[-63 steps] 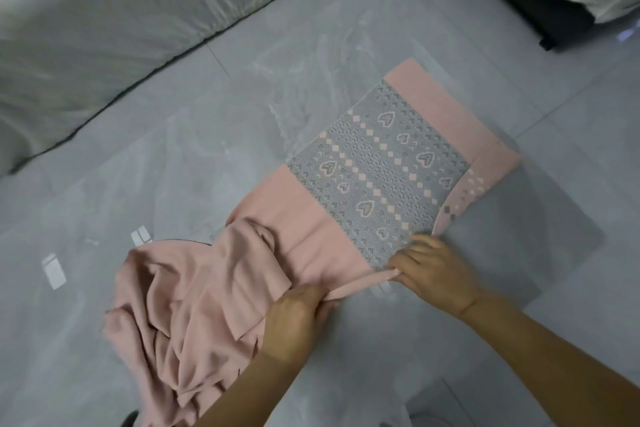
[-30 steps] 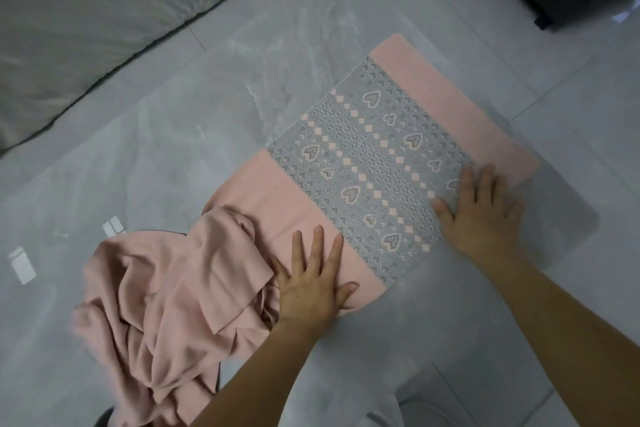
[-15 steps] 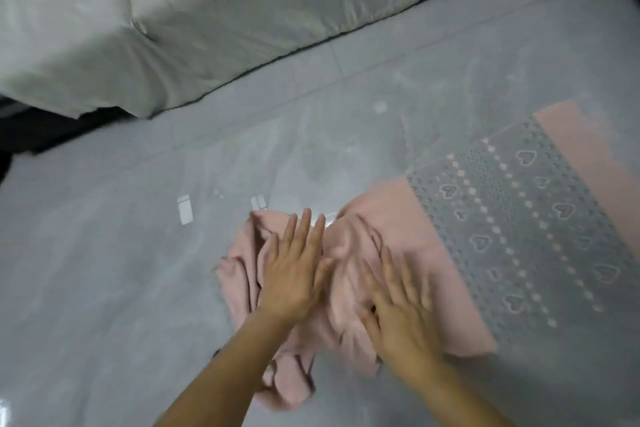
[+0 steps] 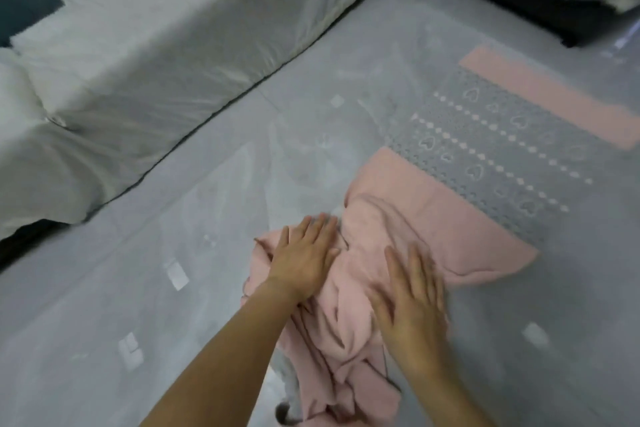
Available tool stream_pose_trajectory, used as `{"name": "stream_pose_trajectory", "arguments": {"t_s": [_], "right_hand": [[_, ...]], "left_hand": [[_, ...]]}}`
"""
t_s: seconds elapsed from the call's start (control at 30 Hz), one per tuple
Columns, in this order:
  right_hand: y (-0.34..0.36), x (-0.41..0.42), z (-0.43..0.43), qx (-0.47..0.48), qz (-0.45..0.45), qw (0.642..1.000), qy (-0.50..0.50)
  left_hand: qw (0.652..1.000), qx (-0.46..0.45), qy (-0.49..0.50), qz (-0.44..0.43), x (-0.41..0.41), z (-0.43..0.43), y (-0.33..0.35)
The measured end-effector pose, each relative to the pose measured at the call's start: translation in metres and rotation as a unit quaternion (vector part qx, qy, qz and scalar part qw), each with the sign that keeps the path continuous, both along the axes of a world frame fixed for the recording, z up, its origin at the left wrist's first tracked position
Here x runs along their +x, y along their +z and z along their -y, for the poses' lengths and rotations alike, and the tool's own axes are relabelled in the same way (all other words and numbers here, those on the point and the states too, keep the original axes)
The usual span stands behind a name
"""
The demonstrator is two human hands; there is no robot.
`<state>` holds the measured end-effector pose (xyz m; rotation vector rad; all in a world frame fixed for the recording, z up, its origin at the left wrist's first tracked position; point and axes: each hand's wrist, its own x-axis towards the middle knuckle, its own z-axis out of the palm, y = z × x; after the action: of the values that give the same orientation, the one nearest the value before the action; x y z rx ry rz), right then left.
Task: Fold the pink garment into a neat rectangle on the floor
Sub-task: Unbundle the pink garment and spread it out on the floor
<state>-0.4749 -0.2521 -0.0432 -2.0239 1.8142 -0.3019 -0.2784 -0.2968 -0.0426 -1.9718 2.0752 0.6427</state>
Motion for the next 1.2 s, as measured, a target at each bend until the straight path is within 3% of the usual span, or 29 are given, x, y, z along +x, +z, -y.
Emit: {"name": "stream_pose_trajectory", "arguments": {"t_s": [0.1, 0.2, 0.4, 0.57, 0.7, 0.83, 0.97, 1.03, 1.13, 1.2], "right_hand": [[-0.011, -0.004, -0.013, -0.006, 0.01, 0.998, -0.057], [-0.013, 0.001, -0.006, -0.024, 0.006, 0.997, -0.078], [-0.015, -0.009, 0.001, -0.094, -0.004, 0.994, -0.061], [-0.006, -0.016, -0.001, -0.125, 0.025, 0.991, -0.033], [0.001, -0.035, -0.005, -0.174, 0.012, 0.985, 0.021], [0.003, -0.042, -0.014, -0.185, -0.001, 0.982, 0.04], [0.032, -0.002, 0.018, -0.212, 0.101, 0.971, 0.049], [0.049, 0.03, 0.046, -0.154, 0.171, 0.965, 0.126], [0.065, 0.069, 0.071, 0.127, 0.238, 0.927, 0.262], [0.065, 0.084, 0.075, 0.241, 0.199, 0.895, 0.319]], "left_hand": [[0.999, -0.009, -0.035, -0.013, -0.011, 0.003, -0.006], [0.998, -0.042, -0.008, -0.049, -0.019, 0.004, -0.011], [0.997, -0.075, 0.024, 0.02, -0.016, -0.014, -0.011], [0.982, -0.145, 0.095, -0.075, -0.008, -0.033, 0.011], [0.952, -0.163, 0.223, -0.135, -0.011, -0.043, 0.042], [0.882, -0.162, 0.332, -0.292, -0.01, -0.046, 0.059], [0.835, -0.196, 0.335, -0.389, -0.005, -0.058, 0.067], [0.825, -0.211, 0.32, -0.415, 0.002, -0.064, 0.073], [0.825, -0.225, 0.308, -0.416, 0.017, -0.072, 0.082], [0.833, -0.24, 0.314, -0.386, 0.03, -0.078, 0.086]]}}
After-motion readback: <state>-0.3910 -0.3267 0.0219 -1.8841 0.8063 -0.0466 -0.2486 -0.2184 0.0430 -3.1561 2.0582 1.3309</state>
